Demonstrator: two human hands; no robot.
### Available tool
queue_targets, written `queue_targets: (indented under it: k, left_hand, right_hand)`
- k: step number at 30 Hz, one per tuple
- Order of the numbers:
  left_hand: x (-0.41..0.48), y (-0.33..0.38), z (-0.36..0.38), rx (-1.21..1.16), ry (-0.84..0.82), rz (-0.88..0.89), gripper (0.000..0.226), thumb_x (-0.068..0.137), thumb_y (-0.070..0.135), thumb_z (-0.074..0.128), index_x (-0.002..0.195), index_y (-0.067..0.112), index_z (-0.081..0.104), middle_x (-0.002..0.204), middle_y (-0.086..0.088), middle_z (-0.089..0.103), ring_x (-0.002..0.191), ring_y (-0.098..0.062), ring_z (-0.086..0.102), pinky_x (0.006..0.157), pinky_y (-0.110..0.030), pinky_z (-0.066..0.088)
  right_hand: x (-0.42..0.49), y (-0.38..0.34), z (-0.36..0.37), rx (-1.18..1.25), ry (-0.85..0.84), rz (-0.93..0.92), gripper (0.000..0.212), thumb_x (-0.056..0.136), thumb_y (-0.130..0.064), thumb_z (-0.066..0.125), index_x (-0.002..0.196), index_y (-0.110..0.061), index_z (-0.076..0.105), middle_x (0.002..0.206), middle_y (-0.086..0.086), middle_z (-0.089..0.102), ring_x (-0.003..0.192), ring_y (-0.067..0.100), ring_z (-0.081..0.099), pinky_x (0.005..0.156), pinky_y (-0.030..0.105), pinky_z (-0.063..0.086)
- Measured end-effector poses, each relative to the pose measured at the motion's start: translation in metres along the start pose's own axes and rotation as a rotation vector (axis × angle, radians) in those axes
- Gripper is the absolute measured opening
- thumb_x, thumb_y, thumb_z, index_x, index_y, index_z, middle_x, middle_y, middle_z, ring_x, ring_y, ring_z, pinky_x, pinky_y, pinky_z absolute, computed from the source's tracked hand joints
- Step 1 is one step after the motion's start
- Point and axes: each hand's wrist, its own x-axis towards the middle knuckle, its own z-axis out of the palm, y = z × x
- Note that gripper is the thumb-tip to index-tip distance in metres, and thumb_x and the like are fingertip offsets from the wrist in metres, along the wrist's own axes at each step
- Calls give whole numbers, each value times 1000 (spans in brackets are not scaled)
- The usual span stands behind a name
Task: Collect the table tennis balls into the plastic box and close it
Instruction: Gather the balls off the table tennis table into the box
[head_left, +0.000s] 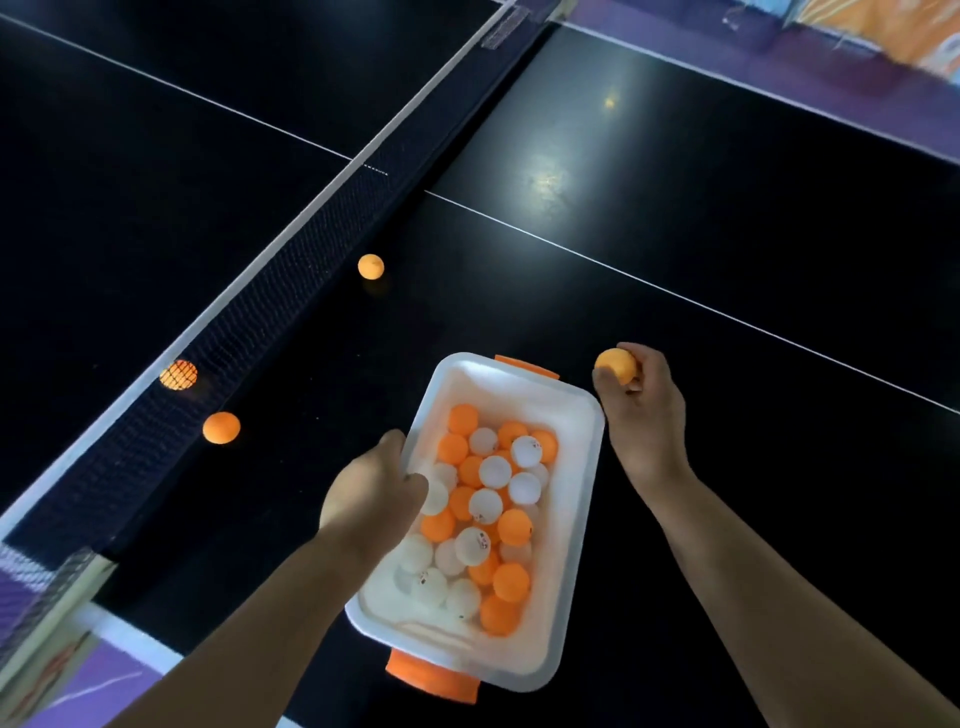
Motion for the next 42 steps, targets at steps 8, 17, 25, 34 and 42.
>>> queue_targets:
  k: [8,17,25,34,42]
  left_hand:
    - [0,-12,-5,-88,-53,107,13,84,13,47,81,25,41,69,3,58,55,-17,60,46,-31,52]
    - [27,-40,-41,-256,-246,242,13,90,11,43,82,20,40,75,0,58,57,-12,55,47,-23,46]
    - [63,-81,-90,-186,-208,351,28,98,38,33,81,20,46,77,4,58,68,-14,59,60,-30,46]
    - [98,-165,-120,656,-184,439,25,90,24,51,115,20,51,127,-5,45,122,-24,35,103,-35,32]
    - [101,-167,-113,520,-262,390,22,90,23,55,110,17,50,115,-6,44,113,-24,43,93,-36,39]
  right_hand:
    - [-77,-7,21,-456,-151,-273,42,76,-54,59,106,-27,66,126,-9,48,125,18,29,100,34,23]
    - [-109,-22,64,-538,36,-205,40,72,21,58,88,-10,76,114,10,67,111,23,56,87,27,51]
    - [-108,-56,115,-546,80,-219,28,73,19,62,86,-3,74,106,14,70,112,30,58,90,32,49]
    - [-122,-85,143,-1028,-69,-125,7,71,-9,74,71,-16,74,76,-1,74,111,27,62,112,58,18]
    - [-135,-91,152,-1031,-173,-148,7,67,-12,78,67,-18,73,71,0,74,94,24,68,107,61,30]
